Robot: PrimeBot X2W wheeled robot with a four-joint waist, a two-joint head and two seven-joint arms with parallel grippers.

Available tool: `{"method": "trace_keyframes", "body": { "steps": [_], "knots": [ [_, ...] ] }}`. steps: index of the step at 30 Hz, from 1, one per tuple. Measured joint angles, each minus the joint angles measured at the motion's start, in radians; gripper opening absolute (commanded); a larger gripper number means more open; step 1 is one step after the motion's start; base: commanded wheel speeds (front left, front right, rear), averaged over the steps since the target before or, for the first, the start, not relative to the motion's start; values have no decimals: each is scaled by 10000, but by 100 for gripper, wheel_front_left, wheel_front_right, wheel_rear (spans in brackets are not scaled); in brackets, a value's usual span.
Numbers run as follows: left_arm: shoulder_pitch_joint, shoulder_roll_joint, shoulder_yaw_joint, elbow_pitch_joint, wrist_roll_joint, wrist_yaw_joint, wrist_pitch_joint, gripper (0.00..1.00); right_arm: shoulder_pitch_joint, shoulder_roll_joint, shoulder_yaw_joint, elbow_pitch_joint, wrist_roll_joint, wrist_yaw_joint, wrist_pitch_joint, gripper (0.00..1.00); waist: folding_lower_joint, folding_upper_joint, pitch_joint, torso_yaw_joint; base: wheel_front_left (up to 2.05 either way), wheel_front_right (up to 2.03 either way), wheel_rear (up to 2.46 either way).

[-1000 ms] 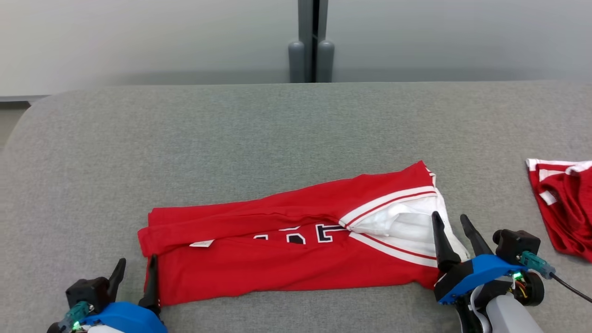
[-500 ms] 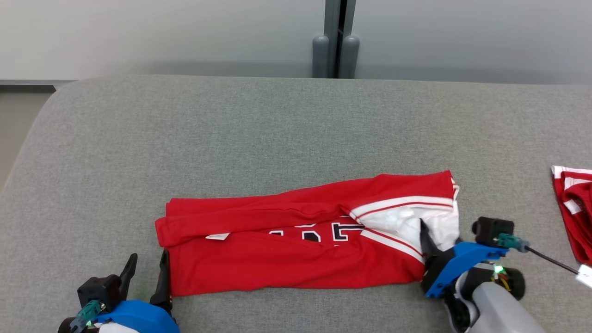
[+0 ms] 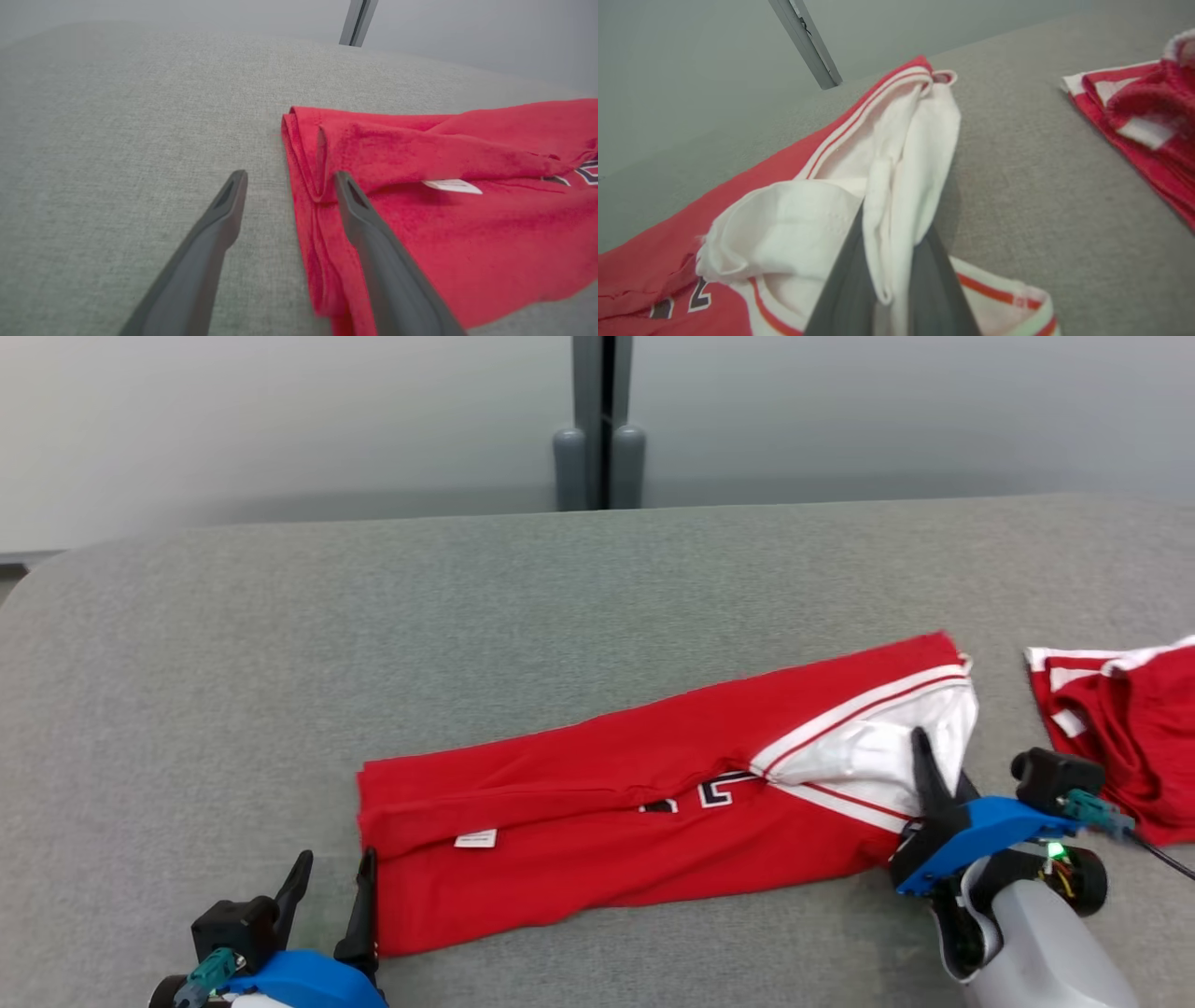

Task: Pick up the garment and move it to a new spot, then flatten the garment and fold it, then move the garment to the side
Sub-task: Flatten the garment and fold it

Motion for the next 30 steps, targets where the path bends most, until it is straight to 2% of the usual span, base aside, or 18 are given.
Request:
{"method": "trace_keyframes", "body": {
  "steps": [4,7,13,19,30],
  "knots": [
    [56,-84,-35,-23,2,0,-2,100,572,44,-811,-1035,-907,-2,0,0,1,1,-100,-407,0,0,0],
    [69,-140,-29,-35,10,0,0,100,806,58,-836,-1649,-1321,-4,-4,0,0,0,-213,-663,0,0,0],
    [69,-236,-138,10,61,0,-2,100,1134,81,1296,-2495,42,-6,56,0,0,0,-392,-798,0,0,0],
    [61,-309,-466,54,150,0,0,100,1297,90,3423,-3244,1269,-6,456,0,0,0,-503,-163,0,0,0],
    [41,-332,-1091,253,115,-2,-2,100,831,102,5588,-2821,2629,-8,623,0,-1,0,-603,1740,0,0,0]
  ]
}}
